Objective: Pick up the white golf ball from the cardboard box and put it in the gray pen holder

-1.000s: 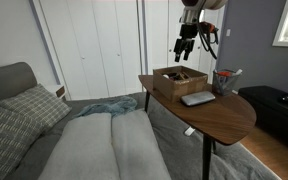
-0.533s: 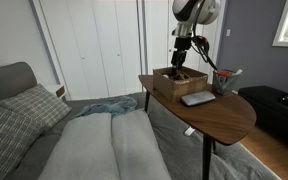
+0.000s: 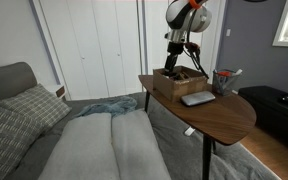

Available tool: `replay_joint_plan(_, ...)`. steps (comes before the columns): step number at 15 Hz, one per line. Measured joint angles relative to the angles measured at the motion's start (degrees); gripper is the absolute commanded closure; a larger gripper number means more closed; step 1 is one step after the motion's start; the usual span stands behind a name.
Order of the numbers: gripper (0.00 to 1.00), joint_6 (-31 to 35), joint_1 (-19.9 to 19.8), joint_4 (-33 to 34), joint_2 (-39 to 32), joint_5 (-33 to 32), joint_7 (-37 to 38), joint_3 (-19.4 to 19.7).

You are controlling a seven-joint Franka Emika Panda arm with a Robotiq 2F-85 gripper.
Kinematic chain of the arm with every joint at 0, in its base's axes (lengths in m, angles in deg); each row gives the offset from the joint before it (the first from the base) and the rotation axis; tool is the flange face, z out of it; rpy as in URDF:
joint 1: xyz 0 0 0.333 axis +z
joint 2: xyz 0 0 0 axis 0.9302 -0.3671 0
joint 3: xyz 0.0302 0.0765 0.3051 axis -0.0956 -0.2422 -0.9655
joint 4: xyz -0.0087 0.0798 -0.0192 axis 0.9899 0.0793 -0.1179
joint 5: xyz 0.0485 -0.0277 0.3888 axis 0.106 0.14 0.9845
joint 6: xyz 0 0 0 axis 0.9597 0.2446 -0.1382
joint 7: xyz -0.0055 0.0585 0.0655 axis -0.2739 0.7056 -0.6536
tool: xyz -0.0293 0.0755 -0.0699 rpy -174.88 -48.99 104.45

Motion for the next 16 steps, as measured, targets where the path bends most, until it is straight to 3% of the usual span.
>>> replay_joint_plan(2,0.14,0.5,0.0,0.1,-0.5,0.0,-0.4,-0.3)
replay_joint_plan(3,0.29,0.6,0.0,0.3,-0.7,0.0,-0.5,-0.3)
replay_joint_plan(4,0.38,0.8,0.0,0.3,-0.9,0.0,-0.5,-0.3)
replay_joint_plan(5,0.4,0.9,0.0,0.4,-1.1,0.0,-0.5,-0.3)
replay_joint_plan(11,0.8,1.0,-0.1,1.3,-2.5,0.0,-0.6,-0.5)
replay_joint_plan(13,0.67,1.2,-0.1,1.7,-2.8,0.0,-0.7,-0.5)
replay_joint_plan(14,0.68,1.2,-0.1,1.9,-2.9,0.0,-0.8,-0.5)
replay_joint_plan(16,0.8,1.2,-0.1,2.3,-3.2,0.0,-0.8,-0.6)
